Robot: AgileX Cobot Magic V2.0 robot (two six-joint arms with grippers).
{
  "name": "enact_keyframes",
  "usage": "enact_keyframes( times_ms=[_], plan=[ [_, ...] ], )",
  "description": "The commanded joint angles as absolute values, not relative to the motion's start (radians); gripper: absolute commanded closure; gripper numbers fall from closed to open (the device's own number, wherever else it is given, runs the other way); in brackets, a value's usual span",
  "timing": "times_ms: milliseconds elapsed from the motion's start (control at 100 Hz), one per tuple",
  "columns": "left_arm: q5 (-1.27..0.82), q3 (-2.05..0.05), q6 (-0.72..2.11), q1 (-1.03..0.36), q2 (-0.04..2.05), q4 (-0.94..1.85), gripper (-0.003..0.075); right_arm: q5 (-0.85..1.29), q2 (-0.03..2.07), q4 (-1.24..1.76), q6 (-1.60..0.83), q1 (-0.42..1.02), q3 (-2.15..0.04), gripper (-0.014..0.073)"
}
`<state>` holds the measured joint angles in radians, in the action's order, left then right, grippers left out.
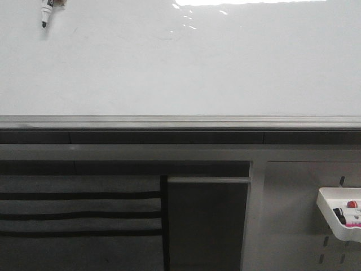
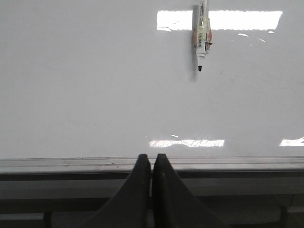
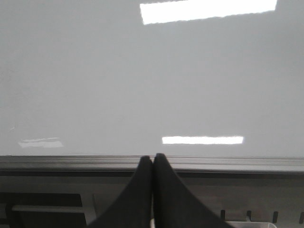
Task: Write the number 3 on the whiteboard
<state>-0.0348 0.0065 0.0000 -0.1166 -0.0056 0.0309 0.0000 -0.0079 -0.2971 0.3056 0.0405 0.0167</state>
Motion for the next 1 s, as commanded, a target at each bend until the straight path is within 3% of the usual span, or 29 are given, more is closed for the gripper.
enact_keyframes(
  times_ms=[0,160,320,640,990],
  plan=[
    [0.063,0.005,-0.007,-0.117,-0.037,0.032,0.0738,-0.091,-0.03,-0.286,0.301,0.038,0.029,0.0668],
    [0.039,-0.085,-0.007,-0.117,-0.035,0.034,0.0738,-0.068,-0.029,-0.201,0.301,0.038,-0.057,0.0668],
    [-0.113,-0.257,-0.007,-0.117,0.003,0.03,0.0738,0.071,0.003,-0.149,0.301,0.04,-0.231,0.0668],
    [-0.467,-0.623,0.0,-0.117,0.292,-0.011,0.0738,0.406,0.305,-0.149,0.165,0.04,-0.594,0.0668],
    [-0.465,-0.678,0.0,-0.117,0.385,-0.011,0.0738,0.447,0.519,-0.149,0.122,0.04,-0.684,0.0668]
  ],
)
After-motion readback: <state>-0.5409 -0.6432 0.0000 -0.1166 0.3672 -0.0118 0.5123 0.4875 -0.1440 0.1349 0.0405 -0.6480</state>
